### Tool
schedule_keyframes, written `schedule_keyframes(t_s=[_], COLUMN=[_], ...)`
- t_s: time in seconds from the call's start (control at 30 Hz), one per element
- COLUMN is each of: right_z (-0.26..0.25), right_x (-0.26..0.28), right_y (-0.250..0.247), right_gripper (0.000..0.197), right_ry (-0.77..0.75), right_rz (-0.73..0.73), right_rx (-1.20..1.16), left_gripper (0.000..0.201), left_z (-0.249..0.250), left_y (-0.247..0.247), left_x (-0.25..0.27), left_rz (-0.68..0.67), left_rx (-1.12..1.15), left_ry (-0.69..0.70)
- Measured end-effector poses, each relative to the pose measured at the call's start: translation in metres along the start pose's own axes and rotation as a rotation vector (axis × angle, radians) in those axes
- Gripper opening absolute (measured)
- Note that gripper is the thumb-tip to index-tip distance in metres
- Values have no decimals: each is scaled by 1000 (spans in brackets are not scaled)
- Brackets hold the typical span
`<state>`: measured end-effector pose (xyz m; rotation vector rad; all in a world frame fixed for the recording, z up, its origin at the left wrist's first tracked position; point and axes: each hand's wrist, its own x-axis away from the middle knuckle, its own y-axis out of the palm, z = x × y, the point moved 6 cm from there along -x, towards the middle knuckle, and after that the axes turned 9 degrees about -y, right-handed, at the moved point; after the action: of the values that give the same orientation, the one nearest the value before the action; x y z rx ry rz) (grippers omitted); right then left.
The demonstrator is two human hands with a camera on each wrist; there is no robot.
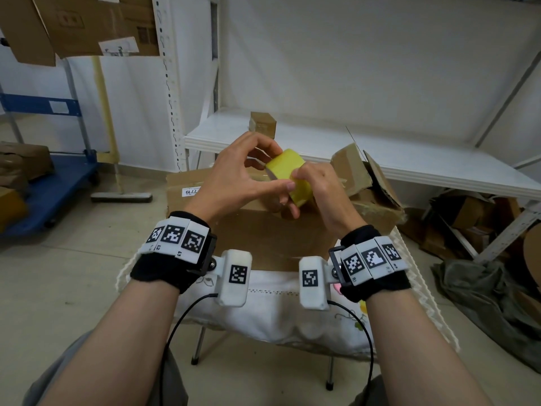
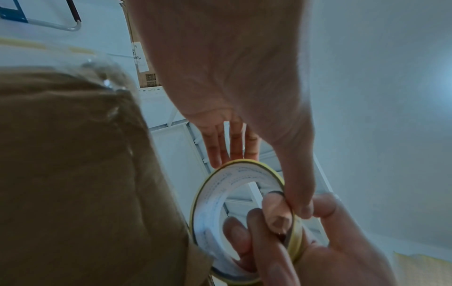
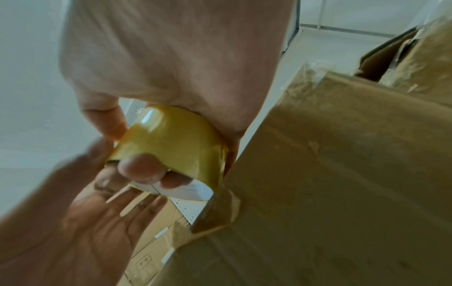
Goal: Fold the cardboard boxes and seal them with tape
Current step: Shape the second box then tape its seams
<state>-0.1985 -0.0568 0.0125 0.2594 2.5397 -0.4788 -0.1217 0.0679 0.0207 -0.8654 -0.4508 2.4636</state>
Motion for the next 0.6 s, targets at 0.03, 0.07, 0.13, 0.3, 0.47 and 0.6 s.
schedule_keyframes(t_s=[0.03, 0.07, 0.13, 0.3, 0.47, 0.6], right_z=[-1, -1, 0, 3, 3, 4], right_x=[0, -1, -1, -1, 0, 1], right_y=[1, 1, 1, 2, 0, 0], right_gripper=[39, 39, 38, 37, 37, 36], right_ry=[-20, -30, -33, -30, -25, -21], right_rz=[-24, -37, -45, -20, 2, 3], right_rx=[-11, -23, -46, -53, -55, -56], left_gripper=[54, 54, 56, 59, 61, 56], left_z=[0, 1, 1, -1, 1, 2], left_y=[0, 0, 0, 1, 3, 2], left_x=[0, 0, 0, 1, 2, 2], left_rz=[-7, -10, -13, -12, -14, 1], left_rx=[-1, -1, 12, 51, 33, 33], left_ry=[-4, -4, 0, -3, 8, -3])
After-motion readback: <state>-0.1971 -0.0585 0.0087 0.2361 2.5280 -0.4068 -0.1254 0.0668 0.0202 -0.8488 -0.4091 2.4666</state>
